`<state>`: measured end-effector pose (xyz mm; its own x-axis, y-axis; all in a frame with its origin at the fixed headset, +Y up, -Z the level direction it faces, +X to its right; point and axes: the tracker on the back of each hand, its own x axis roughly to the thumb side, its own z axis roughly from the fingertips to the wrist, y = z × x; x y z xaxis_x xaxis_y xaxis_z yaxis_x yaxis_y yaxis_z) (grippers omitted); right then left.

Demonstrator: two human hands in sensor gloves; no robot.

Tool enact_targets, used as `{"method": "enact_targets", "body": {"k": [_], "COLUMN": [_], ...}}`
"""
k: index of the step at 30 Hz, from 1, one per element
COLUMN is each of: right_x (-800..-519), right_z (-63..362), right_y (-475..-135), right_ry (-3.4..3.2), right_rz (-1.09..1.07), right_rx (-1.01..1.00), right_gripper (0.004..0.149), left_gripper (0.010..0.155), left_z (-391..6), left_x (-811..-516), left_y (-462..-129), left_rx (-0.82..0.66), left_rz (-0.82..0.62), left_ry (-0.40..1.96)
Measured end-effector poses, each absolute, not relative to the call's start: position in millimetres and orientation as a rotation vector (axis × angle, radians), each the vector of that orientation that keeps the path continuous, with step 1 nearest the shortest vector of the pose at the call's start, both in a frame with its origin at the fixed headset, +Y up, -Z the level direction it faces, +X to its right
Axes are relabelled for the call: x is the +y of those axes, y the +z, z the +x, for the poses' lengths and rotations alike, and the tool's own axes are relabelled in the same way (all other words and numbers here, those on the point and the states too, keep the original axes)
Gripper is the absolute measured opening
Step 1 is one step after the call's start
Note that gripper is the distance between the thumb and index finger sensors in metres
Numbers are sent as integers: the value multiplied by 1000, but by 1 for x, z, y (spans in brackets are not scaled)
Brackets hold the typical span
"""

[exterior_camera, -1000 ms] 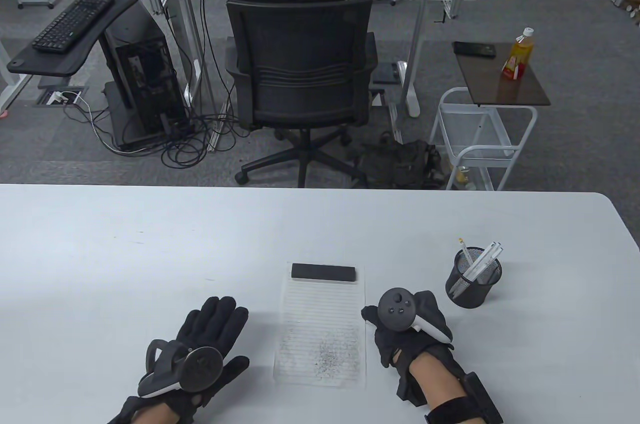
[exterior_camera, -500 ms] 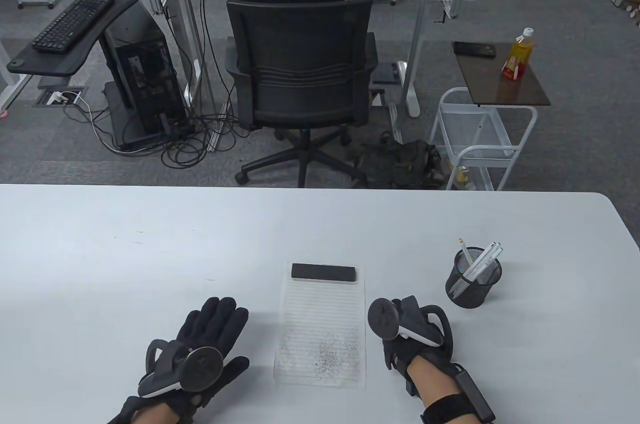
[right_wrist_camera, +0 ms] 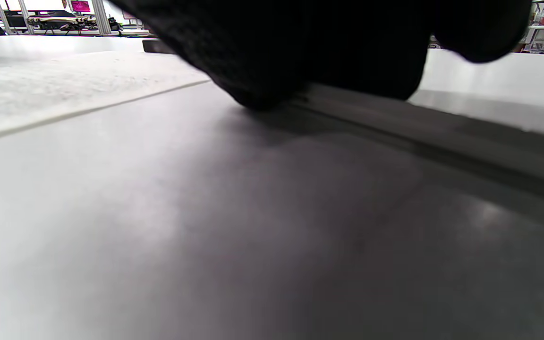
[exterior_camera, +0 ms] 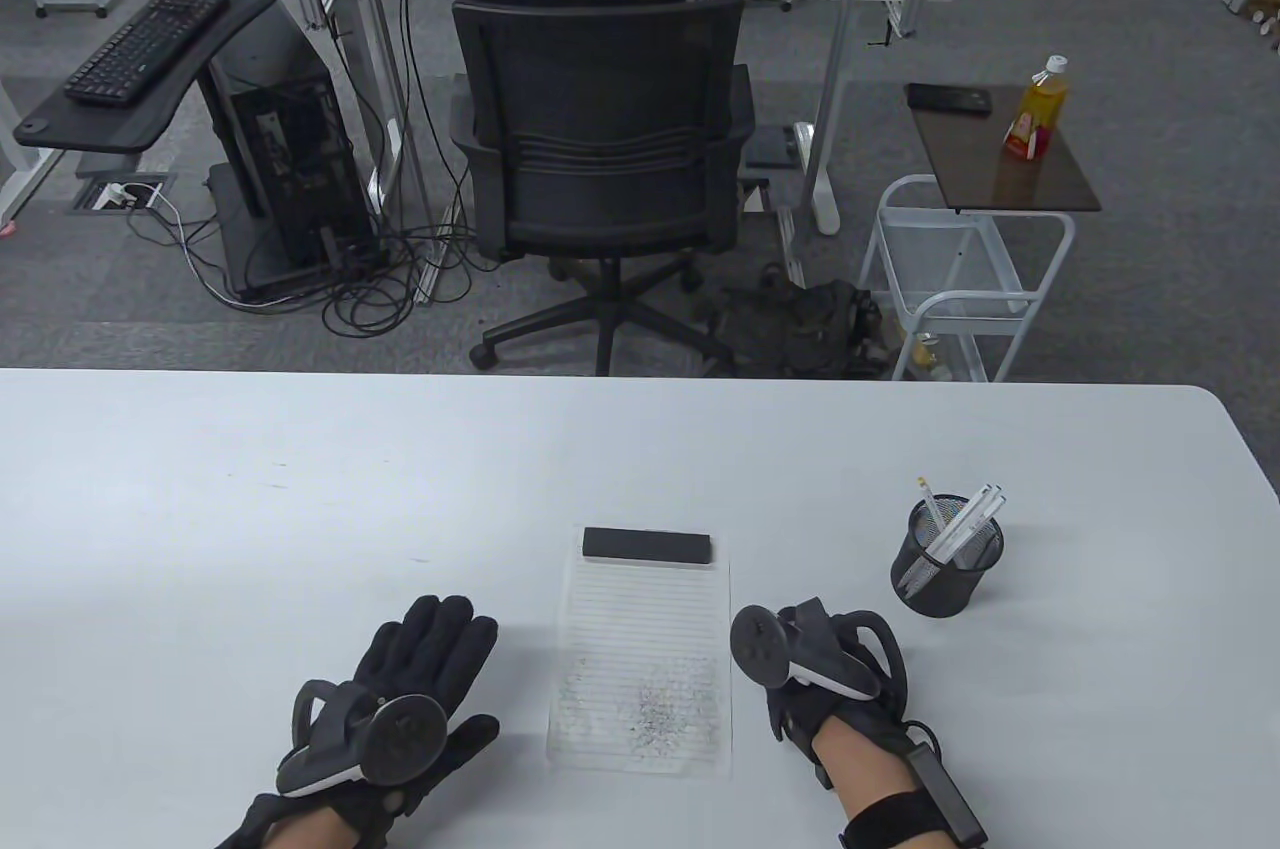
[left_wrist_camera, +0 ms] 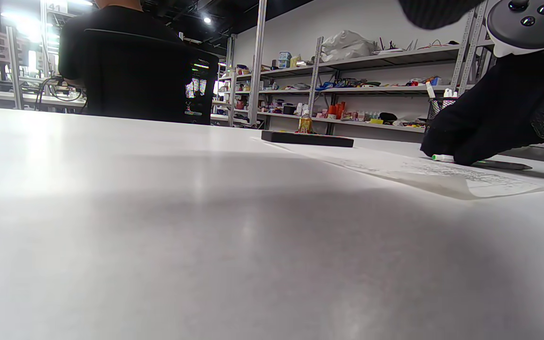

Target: Press to extend mechanical pencil leads

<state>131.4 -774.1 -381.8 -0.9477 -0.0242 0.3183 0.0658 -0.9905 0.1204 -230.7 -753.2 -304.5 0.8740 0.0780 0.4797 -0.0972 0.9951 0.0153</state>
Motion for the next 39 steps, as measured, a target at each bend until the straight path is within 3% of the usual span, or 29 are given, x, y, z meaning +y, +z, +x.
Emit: {"method": "enact_targets", "body": {"k": [3, 7, 11, 14, 21, 27, 39], "right_x": [-765, -723, -672, -656, -665, -677, -681], "right_z": [133, 147, 187, 218, 256, 252, 245], "right_y": [-377, -371, -385, -406, -452, -469, -472], "right_ry": [-3078, -3158, -3341, -3300, -3199, -3061, -2996], "right_rz": [-484, -390, -15, 295, 566, 536, 494], "right_rx": [-144, 157, 294, 241, 191, 198, 240], "right_gripper": [51, 58, 62, 65, 62, 54, 40], "left_gripper": [87, 87, 87, 87, 87, 86, 87], "left_z": [-231, -228, -226, -228, -237, -243, -245], "left_x": [-753, -751, -752, -752, -755, -757, -758], "left_y": [-304, -303, -303, -304, -308, -311, -311], "left_rx": [-499, -513, -519, -510, -477, -455, -447], "left_rz": [38, 51, 46, 43, 37, 30, 39], "left_ry": [93, 95, 89, 91, 98, 104, 111]}}
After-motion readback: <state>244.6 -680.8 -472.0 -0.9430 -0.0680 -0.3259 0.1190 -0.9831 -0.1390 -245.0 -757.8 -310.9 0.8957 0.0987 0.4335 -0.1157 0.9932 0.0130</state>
